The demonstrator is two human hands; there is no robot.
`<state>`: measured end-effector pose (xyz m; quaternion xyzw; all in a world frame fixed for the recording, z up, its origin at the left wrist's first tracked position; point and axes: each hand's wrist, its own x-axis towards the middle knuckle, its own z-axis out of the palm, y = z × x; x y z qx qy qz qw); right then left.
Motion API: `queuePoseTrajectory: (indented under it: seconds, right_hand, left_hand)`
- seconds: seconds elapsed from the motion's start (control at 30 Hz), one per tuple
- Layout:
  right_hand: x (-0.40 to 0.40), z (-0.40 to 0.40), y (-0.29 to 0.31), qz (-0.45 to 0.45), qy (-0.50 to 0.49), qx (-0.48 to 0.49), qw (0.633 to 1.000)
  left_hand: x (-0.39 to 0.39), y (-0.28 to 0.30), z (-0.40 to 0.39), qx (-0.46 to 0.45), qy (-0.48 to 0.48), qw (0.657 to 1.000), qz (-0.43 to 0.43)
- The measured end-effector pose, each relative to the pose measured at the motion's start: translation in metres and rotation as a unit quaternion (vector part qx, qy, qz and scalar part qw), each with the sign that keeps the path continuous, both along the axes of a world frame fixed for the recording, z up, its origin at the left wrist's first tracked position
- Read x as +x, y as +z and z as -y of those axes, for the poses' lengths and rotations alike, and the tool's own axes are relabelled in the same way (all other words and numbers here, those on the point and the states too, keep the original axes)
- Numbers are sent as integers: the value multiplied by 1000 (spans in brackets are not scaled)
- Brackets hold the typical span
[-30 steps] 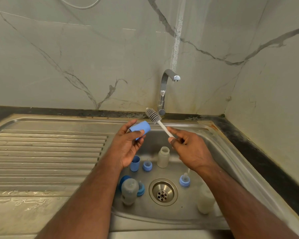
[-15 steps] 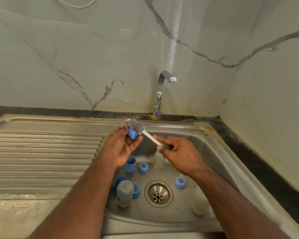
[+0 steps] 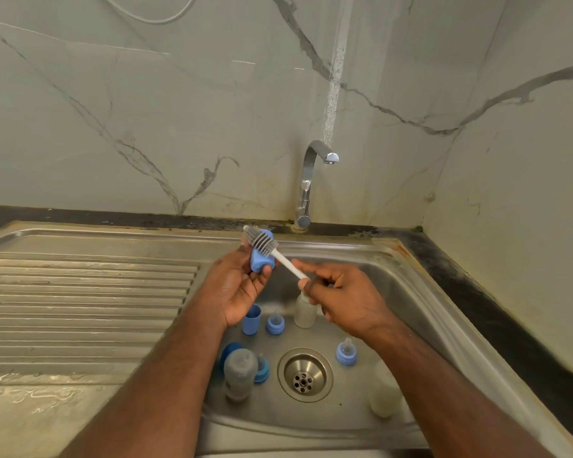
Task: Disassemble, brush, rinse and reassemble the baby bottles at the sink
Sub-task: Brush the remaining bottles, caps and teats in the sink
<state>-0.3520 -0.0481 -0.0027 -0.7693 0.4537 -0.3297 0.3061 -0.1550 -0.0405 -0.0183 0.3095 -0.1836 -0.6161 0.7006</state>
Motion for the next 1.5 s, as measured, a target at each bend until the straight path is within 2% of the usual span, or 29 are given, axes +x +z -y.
queuePoseTrajectory:
  seconds: [0.1,0.17,0.27,0.4,0.53,0.67,0.73,0.8,0.97,1.2,1.33,1.4,1.5]
  right_hand:
    - [2,4,-1,-33,-42,-10,999]
    - [0,6,0,-17,-58,-10,998]
    - [-1,2,-1,0,-8,4,1000]
    - [0,7,-2,5,-49,8,999]
    - [-1,-2,0,34,20,40,998]
    - [3,5,-3,14,-35,23,999]
    - [0,4,-3,39,-18,37,998]
    - [-1,1,-2,49,10,53,997]
    - [0,10,-7,29,-49,27,998]
    - [1,8,-6,14,-47,8,999]
    - [0,2,-4,36,5,16,999]
    - [-1,-1,-2,3,34,17,999]
    - [1,-2,-1,-23,16,7,1000]
  left_hand:
    - [1,-1,0,4,1,1000,-7]
    - [1,-1,0,0,-3,1000,-12]
    - [2,-1,1,2,3,1000,-24]
    - [2,0,1,-4,-21,998,-54]
    - [4,-1,4,9,0,998,-59]
    - [3,0,1,6,-17,996,-90]
    - [3,1,0,2,-14,995,-94]
    - [4,0,0,4,-3,996,-89]
    - [2,0,-2,2,-28,996,-86]
    - [0,0,-2,7,-20,1000,-5]
    - [2,-1,-2,18,-4,1000,7]
    - [3,-2,-1,28,0,999,33]
    - [6,-2,1,37,5,999,21]
